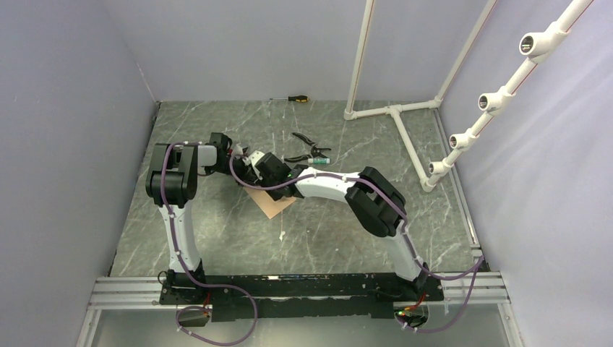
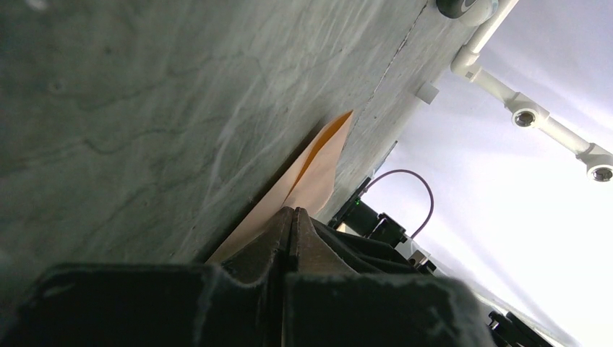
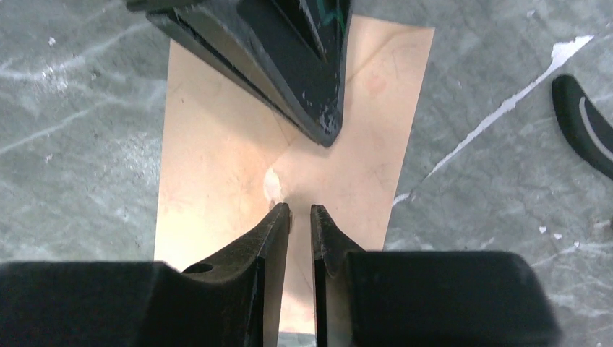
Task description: Place the letter into the envelope and seal it
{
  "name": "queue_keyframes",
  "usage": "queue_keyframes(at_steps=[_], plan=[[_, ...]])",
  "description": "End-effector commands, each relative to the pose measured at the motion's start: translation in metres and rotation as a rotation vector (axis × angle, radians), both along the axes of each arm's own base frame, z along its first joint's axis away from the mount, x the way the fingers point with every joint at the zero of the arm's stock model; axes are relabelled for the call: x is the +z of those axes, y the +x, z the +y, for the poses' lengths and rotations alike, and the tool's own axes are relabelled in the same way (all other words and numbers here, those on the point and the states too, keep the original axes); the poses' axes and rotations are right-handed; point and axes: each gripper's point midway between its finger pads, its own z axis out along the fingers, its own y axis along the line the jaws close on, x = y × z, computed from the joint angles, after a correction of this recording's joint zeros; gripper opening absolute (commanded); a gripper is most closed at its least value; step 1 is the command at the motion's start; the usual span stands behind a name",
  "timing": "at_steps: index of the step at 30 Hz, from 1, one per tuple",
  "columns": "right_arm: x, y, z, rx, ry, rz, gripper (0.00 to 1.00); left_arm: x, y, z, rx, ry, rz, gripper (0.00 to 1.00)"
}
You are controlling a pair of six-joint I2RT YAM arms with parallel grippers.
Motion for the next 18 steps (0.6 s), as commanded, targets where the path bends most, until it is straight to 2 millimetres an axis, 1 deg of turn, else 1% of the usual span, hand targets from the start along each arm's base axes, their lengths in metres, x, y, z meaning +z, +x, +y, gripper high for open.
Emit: queue_keyframes(at_steps=[1,3,6,9,12,15,18], plan=[[-0.018,-0.026,-0.035,-0.009,-0.109,0.099,0.22,-0.067,-0.03,0.033,0.034,0.237,0.164,0.03],[-0.016,-0.025,-0.034,-0.01,-0.106,0.098,0.22,-0.067,-0.03,0.033,0.033,0.238,0.164,0.02],[-0.007,-0.017,-0.023,-0.016,-0.083,0.083,0.22,-0.067,-0.029,0.033,0.032,0.239,0.161,0.03],[0.01,-0.002,-0.008,-0.036,-0.028,0.076,0.24,-0.065,-0.028,0.033,0.031,0.237,0.158,0.02],[0.029,0.01,0.004,-0.061,0.06,0.097,0.28,-0.064,-0.028,0.033,0.028,0.238,0.154,0.03],[0.043,0.019,0.006,-0.097,0.129,0.115,0.31,-0.063,-0.027,0.033,0.027,0.239,0.15,0.03],[0.05,0.022,0.003,-0.116,0.178,0.146,0.35,-0.063,-0.027,0.034,0.025,0.241,0.148,0.03]])
